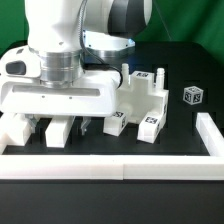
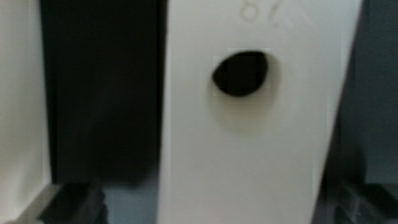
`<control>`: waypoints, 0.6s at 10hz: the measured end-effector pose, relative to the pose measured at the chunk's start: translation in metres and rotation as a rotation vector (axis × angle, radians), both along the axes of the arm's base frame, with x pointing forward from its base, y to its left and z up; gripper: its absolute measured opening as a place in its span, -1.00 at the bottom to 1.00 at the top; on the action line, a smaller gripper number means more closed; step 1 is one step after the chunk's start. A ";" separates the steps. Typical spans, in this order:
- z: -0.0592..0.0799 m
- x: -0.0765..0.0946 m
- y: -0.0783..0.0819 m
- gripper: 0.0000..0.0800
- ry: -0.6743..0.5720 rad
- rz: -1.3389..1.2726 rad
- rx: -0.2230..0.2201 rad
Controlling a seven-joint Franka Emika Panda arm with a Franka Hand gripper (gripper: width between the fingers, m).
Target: Assemble chair
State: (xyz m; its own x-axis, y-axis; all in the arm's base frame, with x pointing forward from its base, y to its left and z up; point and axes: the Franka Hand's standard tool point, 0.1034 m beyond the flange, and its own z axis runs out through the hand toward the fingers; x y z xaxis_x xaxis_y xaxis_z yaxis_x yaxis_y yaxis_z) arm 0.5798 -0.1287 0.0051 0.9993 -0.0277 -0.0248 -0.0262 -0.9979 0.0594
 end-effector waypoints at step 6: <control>-0.002 -0.002 0.001 0.31 0.004 0.000 0.001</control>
Offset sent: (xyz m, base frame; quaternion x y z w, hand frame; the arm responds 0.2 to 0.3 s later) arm -0.0064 -0.0020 -0.0066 -0.0013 0.0040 0.0033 1.0000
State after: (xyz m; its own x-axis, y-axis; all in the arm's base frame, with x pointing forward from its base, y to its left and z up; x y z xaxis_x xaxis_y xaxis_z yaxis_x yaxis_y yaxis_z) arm 0.5773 -0.1275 0.0033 0.9992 -0.0278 -0.0291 -0.0261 -0.9979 0.0588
